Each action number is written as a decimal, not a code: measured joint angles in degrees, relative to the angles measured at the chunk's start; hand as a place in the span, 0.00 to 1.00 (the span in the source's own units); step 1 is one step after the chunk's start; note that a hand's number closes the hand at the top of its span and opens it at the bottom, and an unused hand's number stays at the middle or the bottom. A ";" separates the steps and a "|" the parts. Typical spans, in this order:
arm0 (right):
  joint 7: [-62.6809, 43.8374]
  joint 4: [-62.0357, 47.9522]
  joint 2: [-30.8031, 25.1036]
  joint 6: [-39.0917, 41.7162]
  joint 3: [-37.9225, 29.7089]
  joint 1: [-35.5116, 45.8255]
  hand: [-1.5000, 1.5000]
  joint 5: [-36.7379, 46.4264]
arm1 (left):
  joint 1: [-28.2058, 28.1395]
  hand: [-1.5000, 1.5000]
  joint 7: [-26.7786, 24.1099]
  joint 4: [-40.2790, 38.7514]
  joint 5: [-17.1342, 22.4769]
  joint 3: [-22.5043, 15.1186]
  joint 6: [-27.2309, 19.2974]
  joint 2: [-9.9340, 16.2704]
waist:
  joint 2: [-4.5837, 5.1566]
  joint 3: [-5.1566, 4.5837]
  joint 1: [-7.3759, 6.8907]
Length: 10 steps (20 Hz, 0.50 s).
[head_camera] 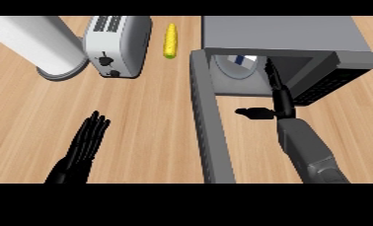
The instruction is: Pick up the milk, place it into the microwave and close the microwave
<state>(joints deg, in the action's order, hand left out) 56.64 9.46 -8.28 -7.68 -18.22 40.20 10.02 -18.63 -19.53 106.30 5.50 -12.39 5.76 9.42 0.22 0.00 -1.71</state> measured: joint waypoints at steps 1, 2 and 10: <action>0.53 0.33 0.09 1.38 -0.13 -1.19 0.00 -0.43 | -0.71 0.00 -0.10 0.44 0.14 -0.19 0.25 0.04 | -0.05 0.00 0.28; 0.86 0.56 0.36 2.34 -0.32 -2.05 0.00 -0.89 | 0.23 0.00 0.60 0.13 0.34 -0.05 0.19 -0.21 | -0.04 0.02 0.51; 2.30 6.10 0.34 14.43 -0.31 -10.68 0.00 -4.11 | 2.07 1.00 4.42 -0.38 0.79 -2.55 3.25 0.62 | -0.57 -0.03 2.27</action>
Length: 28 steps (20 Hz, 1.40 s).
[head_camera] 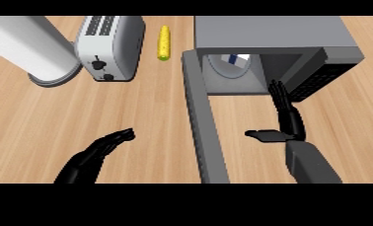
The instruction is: Pick up the milk, place it into the microwave and close the microwave
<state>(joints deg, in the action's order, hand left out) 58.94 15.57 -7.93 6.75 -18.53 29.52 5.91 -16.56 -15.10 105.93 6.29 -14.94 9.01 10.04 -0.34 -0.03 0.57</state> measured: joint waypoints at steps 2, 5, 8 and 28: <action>-0.66 2.63 -0.37 1.74 0.29 -2.20 0.00 -0.85 | 0.31 1.00 -0.08 -1.11 -1.67 -0.78 -0.07 0.12 | -0.05 0.00 0.25; -1.50 7.65 0.00 3.40 1.21 -5.80 0.00 -1.97 | 2.21 1.00 1.09 -2.92 -3.63 -1.09 -0.27 0.44 | -0.12 -0.02 0.76; -2.46 13.02 -0.34 5.05 2.18 -9.87 0.00 -3.15 | 3.01 1.00 0.64 -5.27 -6.88 -2.88 0.12 1.07 | -0.16 -0.02 0.98; -22.14 64.54 -5.27 17.55 5.09 -39.20 0.00 -19.74 | 20.88 1.00 0.85 -29.60 -19.83 -22.52 -7.21 -8.72 | 0.19 -0.10 1.24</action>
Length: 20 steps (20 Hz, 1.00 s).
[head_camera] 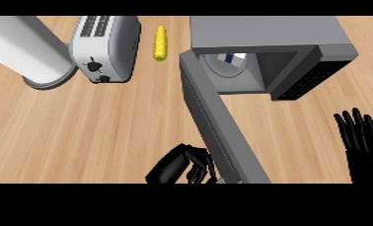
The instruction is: Pick up the milk, place it into the microwave and close the microwave
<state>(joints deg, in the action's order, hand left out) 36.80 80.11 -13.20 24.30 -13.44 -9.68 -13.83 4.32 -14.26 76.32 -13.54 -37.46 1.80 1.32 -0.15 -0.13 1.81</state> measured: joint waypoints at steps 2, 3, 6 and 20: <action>-1.23 3.37 -0.75 1.93 -0.17 -2.07 0.00 -2.03 | 3.82 1.00 0.29 -3.32 2.98 -3.36 -3.62 -0.44 | 0.10 -0.01 0.41; -2.25 5.21 -0.67 2.31 0.02 -2.63 0.00 -2.96 | 5.69 1.00 0.24 -5.07 4.68 -5.10 -5.63 -0.59 | 0.15 -0.02 0.61; -4.51 9.28 -1.38 3.47 0.19 -3.58 0.00 -4.89 | 11.63 1.00 1.05 -9.49 9.48 -10.04 -11.50 -0.79 | 0.34 -0.05 1.49; -11.09 19.20 -4.79 6.68 1.33 -2.97 0.00 -10.13 | 28.94 0.00 0.65 -15.95 27.45 -14.75 -27.97 -0.98 | 2.08 -0.38 8.42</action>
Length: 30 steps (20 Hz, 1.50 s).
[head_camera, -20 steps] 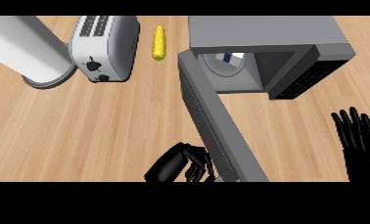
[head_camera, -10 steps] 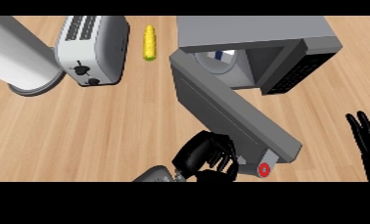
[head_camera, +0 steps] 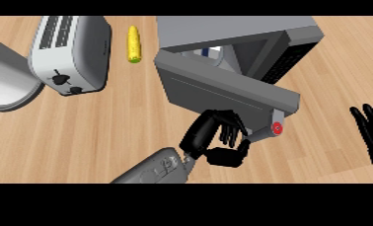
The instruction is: Pick up the milk, place it into the microwave and close the microwave
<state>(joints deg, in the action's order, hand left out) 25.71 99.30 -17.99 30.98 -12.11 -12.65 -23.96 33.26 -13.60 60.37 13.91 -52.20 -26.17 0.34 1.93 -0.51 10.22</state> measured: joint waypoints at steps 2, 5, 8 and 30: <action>-0.41 0.89 -0.59 0.05 -0.29 0.31 0.00 -0.32 | 0.95 0.00 -2.20 0.17 2.27 1.03 -1.96 -0.06 | 0.22 -0.07 1.03; -1.24 1.41 -1.02 0.35 -0.34 1.22 0.00 -1.74 | 3.22 0.00 -4.34 -0.02 5.25 2.07 -4.27 -0.13 | 0.64 -0.06 2.39; -1.83 1.73 -1.44 0.73 -0.53 2.08 0.00 -3.26 | 5.55 0.00 -5.88 -1.09 7.94 2.97 -5.97 -0.18 | 1.02 0.01 3.75; -7.55 2.37 -7.07 4.35 -0.53 9.60 0.00 -13.50 | 16.16 0.00 -15.09 -9.14 20.35 4.07 -10.96 0.27 | 2.92 0.23 9.71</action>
<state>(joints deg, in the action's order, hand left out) 18.17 101.67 -25.06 35.32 -12.64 -3.05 -37.46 49.42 -28.69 51.23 34.25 -48.13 -37.13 0.61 4.85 -0.28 19.93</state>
